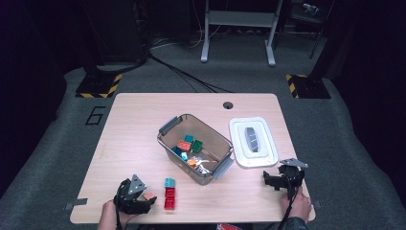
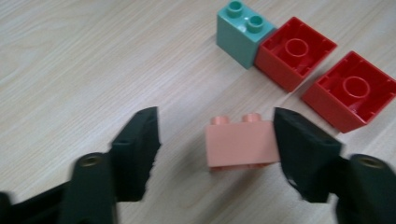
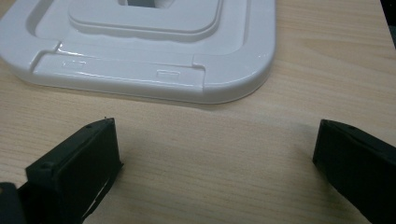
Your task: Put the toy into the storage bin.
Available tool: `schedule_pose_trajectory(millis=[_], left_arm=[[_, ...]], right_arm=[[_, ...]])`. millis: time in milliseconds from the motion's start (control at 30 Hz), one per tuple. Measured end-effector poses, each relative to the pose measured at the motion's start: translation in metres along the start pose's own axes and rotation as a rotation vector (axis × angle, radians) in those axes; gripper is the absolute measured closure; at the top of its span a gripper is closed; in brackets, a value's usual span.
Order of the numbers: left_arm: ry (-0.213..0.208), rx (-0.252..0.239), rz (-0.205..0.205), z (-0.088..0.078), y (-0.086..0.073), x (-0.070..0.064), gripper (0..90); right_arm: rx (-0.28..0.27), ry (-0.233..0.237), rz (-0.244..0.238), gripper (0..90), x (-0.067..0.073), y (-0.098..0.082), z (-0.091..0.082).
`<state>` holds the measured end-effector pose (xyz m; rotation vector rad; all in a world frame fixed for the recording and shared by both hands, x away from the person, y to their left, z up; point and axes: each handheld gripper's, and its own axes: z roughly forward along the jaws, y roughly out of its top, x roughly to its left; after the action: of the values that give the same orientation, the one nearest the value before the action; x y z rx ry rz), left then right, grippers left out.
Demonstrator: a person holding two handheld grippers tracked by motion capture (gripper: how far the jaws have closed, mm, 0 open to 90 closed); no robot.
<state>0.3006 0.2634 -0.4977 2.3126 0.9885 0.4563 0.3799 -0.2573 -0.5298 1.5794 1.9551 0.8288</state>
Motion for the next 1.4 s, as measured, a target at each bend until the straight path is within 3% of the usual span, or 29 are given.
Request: schedule_pose_trajectory(millis=[100,267,633,1100,1400], left_arm=[[0.007,0.001,0.015,0.001,0.0,-0.003,45.6],[0.003,-0.008,0.008,0.002,-0.001,0.0,56.6],[-0.011,-0.044,-0.035,0.002,0.006,0.017,58.3],[-0.015,-0.102,-0.069,-0.005,0.041,0.042,58.5],[-0.015,-0.128,-0.068,-0.015,0.066,0.054,58.5]], right_arm=[[0.0,0.0,0.0,0.0,0.0,0.0,0.0],[0.0,0.0,0.0,0.0,0.0,0.0,0.0],[0.0,0.0,0.0,0.0,0.0,0.0,0.0],[0.0,0.0,0.0,0.0,0.0,0.0,0.0],[0.0,0.0,0.0,0.0,0.0,0.0,0.0]])
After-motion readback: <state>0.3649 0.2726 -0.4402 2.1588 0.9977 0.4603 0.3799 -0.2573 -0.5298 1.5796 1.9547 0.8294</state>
